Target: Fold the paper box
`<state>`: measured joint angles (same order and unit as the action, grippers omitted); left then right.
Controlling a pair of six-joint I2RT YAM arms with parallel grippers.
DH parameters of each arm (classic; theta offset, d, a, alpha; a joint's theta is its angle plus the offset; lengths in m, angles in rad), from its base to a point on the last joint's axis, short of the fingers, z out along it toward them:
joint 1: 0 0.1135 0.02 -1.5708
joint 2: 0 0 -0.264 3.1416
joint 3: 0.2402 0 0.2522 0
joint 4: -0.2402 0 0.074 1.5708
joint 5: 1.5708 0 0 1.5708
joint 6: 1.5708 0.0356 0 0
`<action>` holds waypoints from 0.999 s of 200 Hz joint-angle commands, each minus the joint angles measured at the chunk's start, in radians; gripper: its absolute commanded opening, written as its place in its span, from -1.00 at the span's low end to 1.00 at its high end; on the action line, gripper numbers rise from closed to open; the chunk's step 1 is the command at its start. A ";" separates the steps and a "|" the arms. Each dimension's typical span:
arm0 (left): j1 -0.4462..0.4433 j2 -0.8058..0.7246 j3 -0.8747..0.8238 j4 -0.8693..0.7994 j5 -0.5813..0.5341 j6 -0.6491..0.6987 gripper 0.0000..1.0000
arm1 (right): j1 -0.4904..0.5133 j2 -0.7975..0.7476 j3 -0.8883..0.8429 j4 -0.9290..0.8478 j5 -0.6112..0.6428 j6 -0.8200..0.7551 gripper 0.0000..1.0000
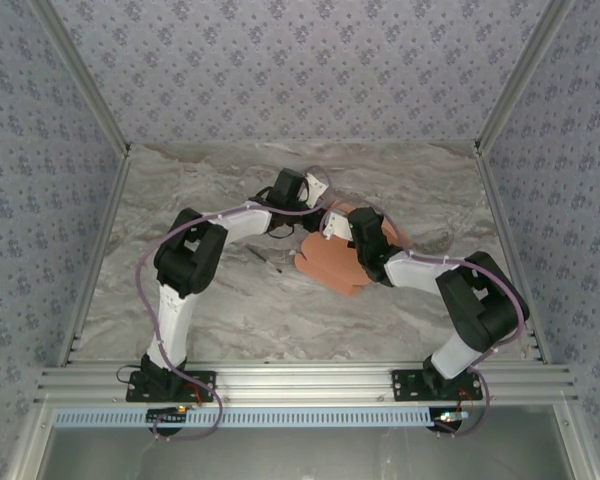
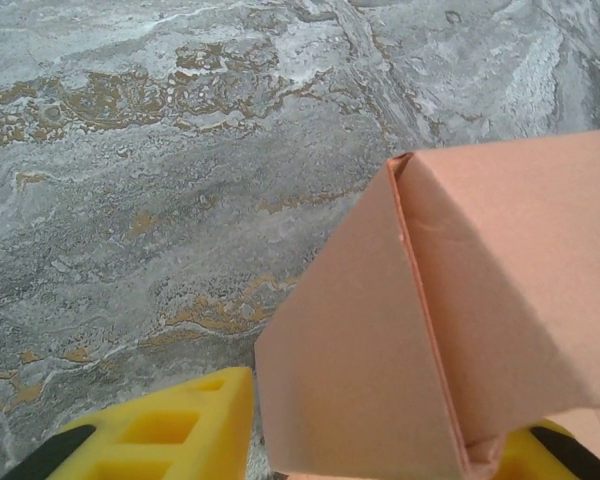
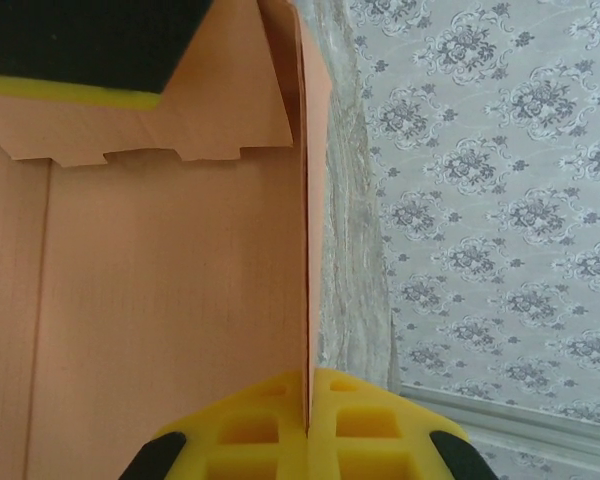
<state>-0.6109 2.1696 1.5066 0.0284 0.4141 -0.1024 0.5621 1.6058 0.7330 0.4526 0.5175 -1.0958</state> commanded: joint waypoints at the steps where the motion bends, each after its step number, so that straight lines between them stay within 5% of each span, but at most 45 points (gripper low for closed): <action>1: 0.009 0.022 -0.004 0.109 -0.137 -0.078 -0.36 | 0.017 -0.020 0.006 -0.100 -0.090 0.028 -0.95; 88: -0.001 -0.009 -0.106 0.263 -0.169 -0.195 -0.63 | 0.012 -0.030 0.020 -0.129 -0.083 0.061 -0.97; 200: -0.017 0.010 -0.063 0.240 -0.160 -0.123 -0.10 | 0.004 -0.047 0.042 -0.191 -0.117 0.097 -0.98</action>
<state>-0.6353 2.1670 1.4044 0.2504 0.3340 -0.2405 0.5514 1.5833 0.7609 0.3595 0.5022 -1.0309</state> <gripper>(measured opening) 0.423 0.054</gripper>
